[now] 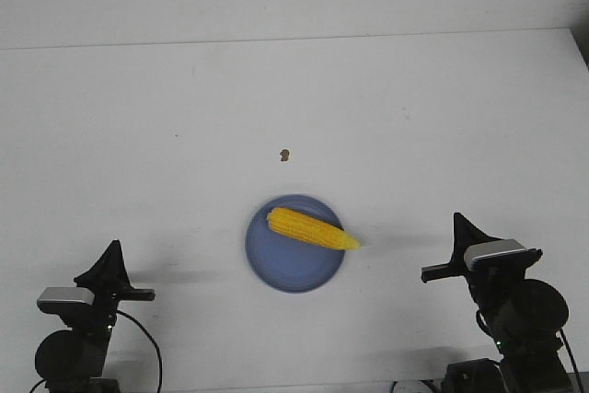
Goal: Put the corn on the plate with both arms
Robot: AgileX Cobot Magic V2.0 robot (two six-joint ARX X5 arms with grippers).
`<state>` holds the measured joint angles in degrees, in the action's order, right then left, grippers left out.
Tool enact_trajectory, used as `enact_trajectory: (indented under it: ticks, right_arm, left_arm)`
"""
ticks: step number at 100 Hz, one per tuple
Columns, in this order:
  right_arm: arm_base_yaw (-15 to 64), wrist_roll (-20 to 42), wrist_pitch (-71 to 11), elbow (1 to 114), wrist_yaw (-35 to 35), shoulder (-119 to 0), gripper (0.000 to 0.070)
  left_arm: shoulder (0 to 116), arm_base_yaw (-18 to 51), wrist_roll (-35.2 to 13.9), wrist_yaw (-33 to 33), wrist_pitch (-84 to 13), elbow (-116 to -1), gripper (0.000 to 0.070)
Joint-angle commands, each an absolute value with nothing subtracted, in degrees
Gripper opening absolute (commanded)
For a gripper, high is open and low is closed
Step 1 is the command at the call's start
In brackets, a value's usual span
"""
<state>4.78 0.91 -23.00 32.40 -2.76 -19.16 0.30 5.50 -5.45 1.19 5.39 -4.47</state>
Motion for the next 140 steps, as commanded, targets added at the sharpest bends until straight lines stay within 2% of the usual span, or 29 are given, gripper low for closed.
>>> enact_trajectory:
  ticks: [1,13,38,126,140]
  right_arm:
    - [4.8,1.52,-22.28,32.4,-2.57,-19.16,0.0]
    - [4.8,1.52,-22.28,32.42,-2.57,-19.16,0.0]
    - [4.8,1.52,-22.28,32.42,-2.57,-19.16,0.0]
    - [4.8,1.5,-22.28,32.42,-2.55,-19.16,0.0]
    - [4.8,0.89,-20.25,31.83,-1.41,-18.33,0.0]
  left_arm:
    - [0.16,5.48,-5.69,1.04,8.03,-3.09,0.0013]
    - [0.16,5.48,-5.91,0.75,10.92,-0.78,0.0013]
    - [0.16,5.48,-7.18,0.05,10.37,-0.78,0.0013]
    - [0.19,5.48,-7.14,0.05,10.37,-0.8,0.0013]
    - [0.19,5.48,-7.14,0.05,10.37,-0.8,0.0013]
